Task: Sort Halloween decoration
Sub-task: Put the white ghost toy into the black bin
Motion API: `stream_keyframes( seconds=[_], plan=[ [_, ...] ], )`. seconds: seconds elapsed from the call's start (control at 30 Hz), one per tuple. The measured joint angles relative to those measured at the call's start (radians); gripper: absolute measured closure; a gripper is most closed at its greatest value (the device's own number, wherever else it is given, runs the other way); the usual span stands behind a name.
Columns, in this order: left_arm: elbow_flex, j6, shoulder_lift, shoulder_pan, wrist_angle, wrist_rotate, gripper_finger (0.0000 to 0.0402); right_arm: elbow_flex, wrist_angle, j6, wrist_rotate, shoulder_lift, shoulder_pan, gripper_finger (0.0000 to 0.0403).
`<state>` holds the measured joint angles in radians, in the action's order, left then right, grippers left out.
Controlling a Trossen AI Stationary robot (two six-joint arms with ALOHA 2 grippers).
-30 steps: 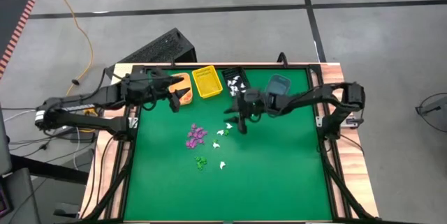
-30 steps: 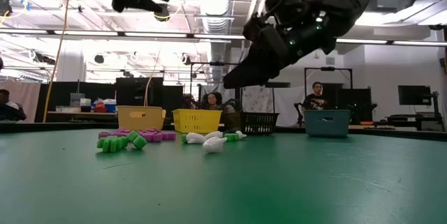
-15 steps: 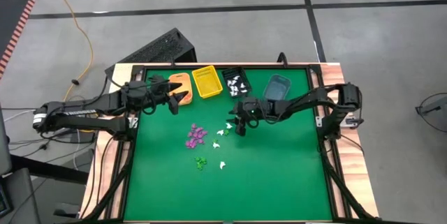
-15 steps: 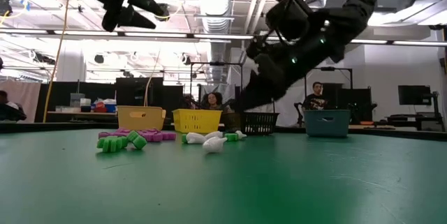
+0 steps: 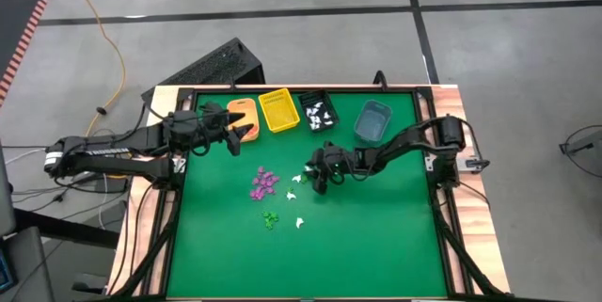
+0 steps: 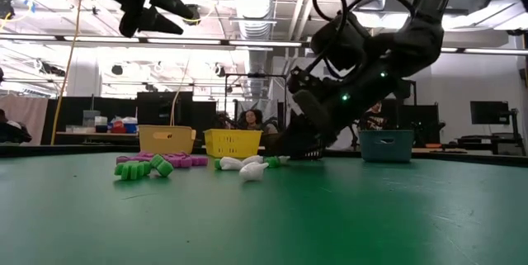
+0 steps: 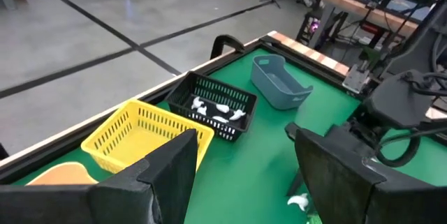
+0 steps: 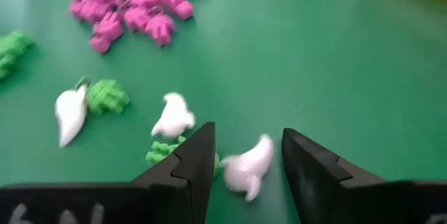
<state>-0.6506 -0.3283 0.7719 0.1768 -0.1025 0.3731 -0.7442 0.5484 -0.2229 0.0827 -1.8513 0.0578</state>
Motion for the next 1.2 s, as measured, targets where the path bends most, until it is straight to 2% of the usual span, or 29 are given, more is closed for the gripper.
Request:
stream_keyframes(
  seconds=[0.23, 0.43, 0.6, 0.83, 1.03, 1.2],
  plan=[
    [0.0, -0.01, 0.0, 0.0, -0.012, 0.0, 0.017, 0.0, -0.029, -0.016, 0.032, 0.0, 0.0, 0.023],
    [0.0, -0.016, 0.0, 0.0, -0.023, -0.002, 0.017, -0.004, -0.157, -0.001, 0.125, 0.003, -0.014, 0.023],
    [0.0, -0.015, 0.0, 0.0, -0.023, -0.001, 0.017, 0.01, -0.14, 0.014, 0.169, 0.002, -0.039, 0.0236],
    [0.0, -0.014, 0.0, 0.0, -0.022, 0.005, 0.017, 0.012, -0.14, 0.013, 0.236, 0.0, -0.059, 0.0288],
    [0.0, -0.015, 0.0, 0.0, -0.022, 0.008, 0.017, 0.014, -0.14, 0.01, 0.238, 0.0, -0.058, 0.0331],
    [0.0, -0.018, 0.0, 0.0, -0.022, 0.008, 0.017, 0.014, -0.141, -0.01, 0.238, -0.001, -0.061, 0.0348]
  ],
)
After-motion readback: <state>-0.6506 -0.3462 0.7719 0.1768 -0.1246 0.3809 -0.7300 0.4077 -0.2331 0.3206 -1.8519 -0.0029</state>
